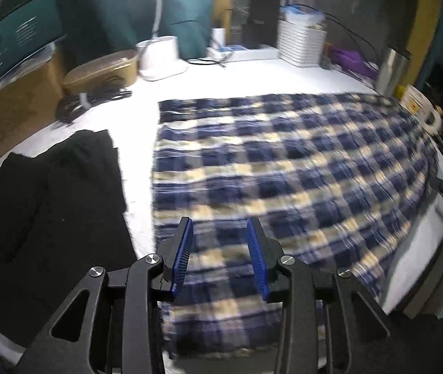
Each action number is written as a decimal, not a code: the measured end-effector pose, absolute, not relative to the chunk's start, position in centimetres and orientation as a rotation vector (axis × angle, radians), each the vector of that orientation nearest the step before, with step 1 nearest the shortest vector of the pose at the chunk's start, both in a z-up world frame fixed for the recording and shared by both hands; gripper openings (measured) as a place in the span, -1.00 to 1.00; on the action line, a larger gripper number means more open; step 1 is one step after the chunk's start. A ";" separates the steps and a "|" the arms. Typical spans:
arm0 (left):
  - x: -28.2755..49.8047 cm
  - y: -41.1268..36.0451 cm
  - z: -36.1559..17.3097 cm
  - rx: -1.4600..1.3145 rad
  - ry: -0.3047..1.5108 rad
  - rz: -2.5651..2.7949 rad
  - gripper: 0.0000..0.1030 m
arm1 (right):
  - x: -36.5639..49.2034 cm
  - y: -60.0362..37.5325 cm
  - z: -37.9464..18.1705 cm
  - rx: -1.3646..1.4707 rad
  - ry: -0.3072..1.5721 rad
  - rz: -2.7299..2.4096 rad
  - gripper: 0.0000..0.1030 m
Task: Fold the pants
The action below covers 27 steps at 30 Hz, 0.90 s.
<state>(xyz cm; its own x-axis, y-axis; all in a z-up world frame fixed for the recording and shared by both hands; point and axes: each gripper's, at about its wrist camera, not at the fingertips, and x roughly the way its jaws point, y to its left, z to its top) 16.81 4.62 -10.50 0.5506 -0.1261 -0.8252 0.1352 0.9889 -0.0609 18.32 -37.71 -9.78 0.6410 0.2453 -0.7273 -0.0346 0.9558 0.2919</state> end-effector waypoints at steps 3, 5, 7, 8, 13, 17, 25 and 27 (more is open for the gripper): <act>17.5 5.8 -10.8 -0.014 0.987 -0.116 -0.32 | 19.4 -37.9 -9.8 0.290 0.858 0.166 0.90; 17.9 6.3 -11.2 -0.028 1.002 -0.100 -0.32 | 20.2 -38.2 -9.8 0.317 0.850 0.169 0.90; 18.2 6.5 -11.5 -0.034 1.015 -0.092 -0.32 | 21.0 -38.6 -9.7 0.345 0.842 0.166 0.90; 18.2 6.6 -11.6 -0.033 1.018 -0.090 -0.32 | 21.2 -38.7 -9.7 0.351 0.839 0.165 0.90; 18.8 6.8 -11.7 -0.033 1.028 -0.086 -0.32 | 22.8 -39.0 -9.7 0.385 0.816 0.157 0.90; 19.5 7.1 -12.0 -0.033 1.039 -0.074 -0.32 | 24.0 -39.0 -9.7 0.407 0.807 0.159 0.90; 20.5 7.5 -12.1 -0.032 1.047 -0.057 -0.32 | 25.7 -37.9 -10.0 0.463 0.800 0.250 0.55; 20.5 7.6 -12.2 -0.031 1.051 -0.052 -0.32 | 25.9 -37.7 -10.2 0.478 0.806 0.262 0.19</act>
<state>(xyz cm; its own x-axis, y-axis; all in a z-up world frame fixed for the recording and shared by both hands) 20.54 7.56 -12.22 0.4960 -0.0581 -0.8664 0.0284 0.9983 -0.0507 25.94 -37.67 -10.21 0.6686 0.4001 -0.6268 -0.0448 0.8630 0.5032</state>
